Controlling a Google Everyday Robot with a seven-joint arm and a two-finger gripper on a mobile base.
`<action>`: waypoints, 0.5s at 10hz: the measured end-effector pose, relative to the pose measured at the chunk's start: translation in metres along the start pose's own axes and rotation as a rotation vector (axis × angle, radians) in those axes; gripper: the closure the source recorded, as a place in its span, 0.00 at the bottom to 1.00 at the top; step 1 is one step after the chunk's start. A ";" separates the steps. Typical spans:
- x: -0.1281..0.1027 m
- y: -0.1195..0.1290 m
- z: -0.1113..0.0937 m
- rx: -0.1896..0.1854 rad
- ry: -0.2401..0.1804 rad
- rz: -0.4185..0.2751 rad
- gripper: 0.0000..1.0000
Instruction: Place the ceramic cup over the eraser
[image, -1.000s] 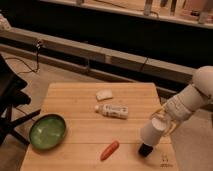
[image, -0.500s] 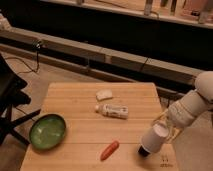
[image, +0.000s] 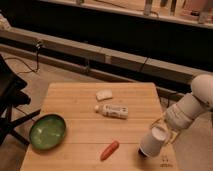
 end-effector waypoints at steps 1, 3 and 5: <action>0.001 -0.004 0.002 -0.003 0.005 -0.003 0.43; 0.002 -0.010 0.007 -0.011 0.009 0.002 0.27; 0.003 -0.012 0.012 -0.020 0.004 0.005 0.33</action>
